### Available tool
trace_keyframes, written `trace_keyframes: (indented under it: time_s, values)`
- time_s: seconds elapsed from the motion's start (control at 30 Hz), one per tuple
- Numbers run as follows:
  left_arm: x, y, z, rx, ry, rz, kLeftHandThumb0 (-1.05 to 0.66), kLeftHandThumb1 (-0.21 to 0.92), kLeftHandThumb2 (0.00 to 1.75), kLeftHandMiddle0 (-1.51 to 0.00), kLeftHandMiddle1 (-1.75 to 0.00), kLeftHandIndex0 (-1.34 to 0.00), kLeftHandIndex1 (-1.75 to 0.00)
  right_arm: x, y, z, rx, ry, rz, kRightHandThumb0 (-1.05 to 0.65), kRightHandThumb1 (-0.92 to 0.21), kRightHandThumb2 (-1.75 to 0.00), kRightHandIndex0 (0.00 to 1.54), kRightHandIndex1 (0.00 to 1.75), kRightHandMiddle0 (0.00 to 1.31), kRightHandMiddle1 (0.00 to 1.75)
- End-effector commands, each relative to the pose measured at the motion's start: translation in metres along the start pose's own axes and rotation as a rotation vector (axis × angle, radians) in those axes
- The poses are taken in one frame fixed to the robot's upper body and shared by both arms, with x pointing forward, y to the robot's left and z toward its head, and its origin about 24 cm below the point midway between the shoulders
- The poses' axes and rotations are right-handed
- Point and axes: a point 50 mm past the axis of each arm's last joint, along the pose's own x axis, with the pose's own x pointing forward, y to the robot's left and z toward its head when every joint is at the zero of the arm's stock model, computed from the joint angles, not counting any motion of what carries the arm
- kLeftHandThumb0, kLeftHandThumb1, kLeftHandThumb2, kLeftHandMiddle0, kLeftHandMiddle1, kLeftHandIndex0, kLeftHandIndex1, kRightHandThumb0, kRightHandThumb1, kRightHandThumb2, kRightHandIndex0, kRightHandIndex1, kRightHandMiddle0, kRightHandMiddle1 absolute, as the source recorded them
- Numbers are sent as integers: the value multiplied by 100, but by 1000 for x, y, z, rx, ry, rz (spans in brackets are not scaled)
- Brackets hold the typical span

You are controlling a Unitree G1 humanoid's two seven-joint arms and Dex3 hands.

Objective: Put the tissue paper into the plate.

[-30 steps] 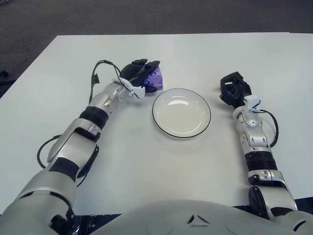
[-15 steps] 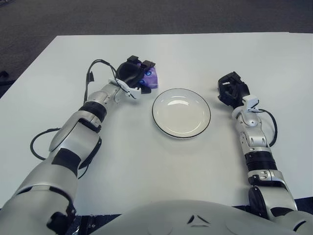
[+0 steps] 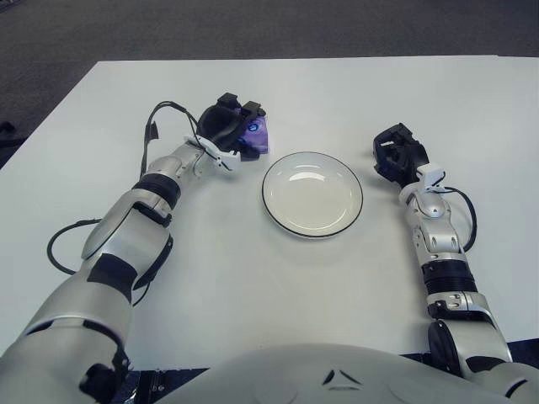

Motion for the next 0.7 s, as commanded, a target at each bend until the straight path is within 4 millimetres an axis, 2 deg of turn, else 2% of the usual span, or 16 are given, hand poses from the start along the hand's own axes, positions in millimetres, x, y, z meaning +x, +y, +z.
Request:
trace_keyframes:
  time_s: [0.0, 0.2, 0.37, 0.5, 0.67]
  values:
    - [-1, 10, -1, -17, -41, 61, 0, 77, 52, -47, -149, -45, -140, -32, 11, -54, 25, 236, 29, -36, -81, -65, 67, 173, 28, 174]
    - [5, 30, 13, -52, -150, 204, 0, 66, 75, -44, -159, -41, -149, -32, 10, -55, 21, 240, 33, -36, -82, -65, 67, 173, 28, 174]
    - [9, 45, 27, -102, -230, 295, 0, 57, 97, -39, -169, -34, -168, -31, 10, -55, 14, 244, 37, -36, -83, -62, 67, 172, 27, 173]
    - [9, 57, 38, -170, -297, 345, 0, 56, 100, -38, -170, -33, -171, -31, 9, -55, 9, 247, 39, -36, -84, -61, 67, 172, 27, 173]
    - [5, 71, 56, -231, -371, 396, -1, 61, 88, -40, -165, -35, -162, -30, 9, -55, 3, 252, 40, -36, -84, -61, 67, 172, 27, 173]
